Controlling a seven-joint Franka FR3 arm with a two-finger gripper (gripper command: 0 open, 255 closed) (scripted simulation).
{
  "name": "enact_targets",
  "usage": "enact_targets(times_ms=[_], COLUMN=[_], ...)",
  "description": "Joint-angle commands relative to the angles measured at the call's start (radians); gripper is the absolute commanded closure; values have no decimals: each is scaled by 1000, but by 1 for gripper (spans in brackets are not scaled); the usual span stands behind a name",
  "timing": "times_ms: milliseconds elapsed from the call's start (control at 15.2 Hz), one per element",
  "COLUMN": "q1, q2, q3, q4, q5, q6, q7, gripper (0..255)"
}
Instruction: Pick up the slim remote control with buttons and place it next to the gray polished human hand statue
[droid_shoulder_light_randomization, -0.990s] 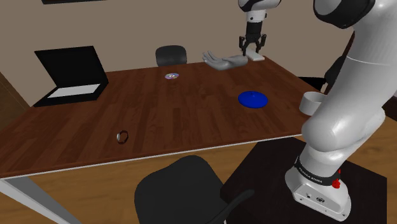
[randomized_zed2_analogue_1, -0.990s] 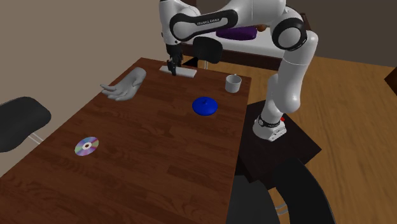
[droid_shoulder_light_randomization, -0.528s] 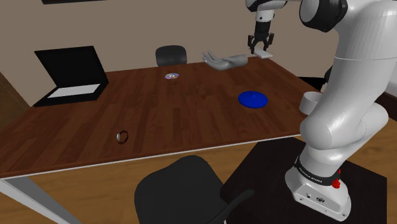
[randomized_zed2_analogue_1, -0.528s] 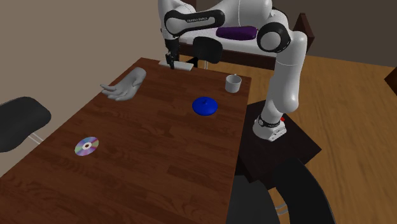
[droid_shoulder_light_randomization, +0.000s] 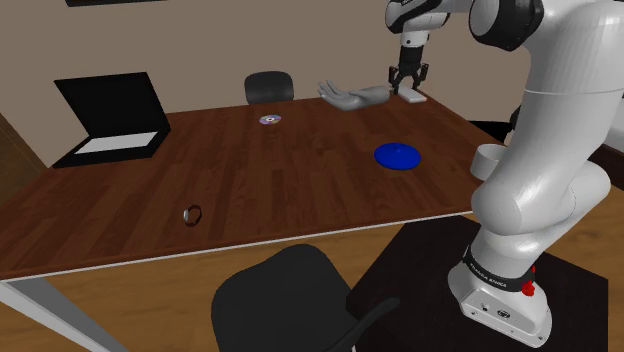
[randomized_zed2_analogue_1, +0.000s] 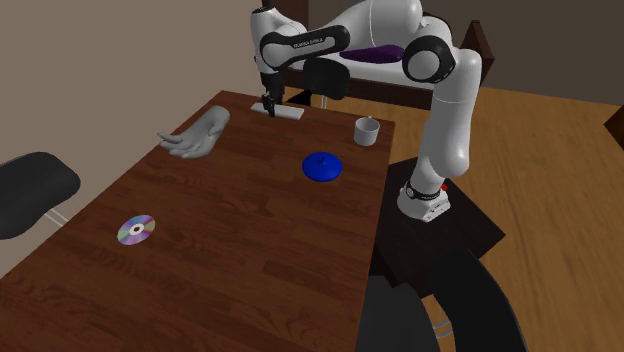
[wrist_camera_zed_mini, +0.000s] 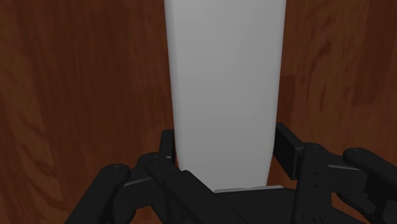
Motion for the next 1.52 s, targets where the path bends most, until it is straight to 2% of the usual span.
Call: enact_targets(times_ms=[0, 1452], q1=[1, -4], q2=[4, 93], q3=[1, 10], q4=[-25, -205], q5=[1, 31], q6=[29, 296], q7=[0, -18], gripper=[255, 255])
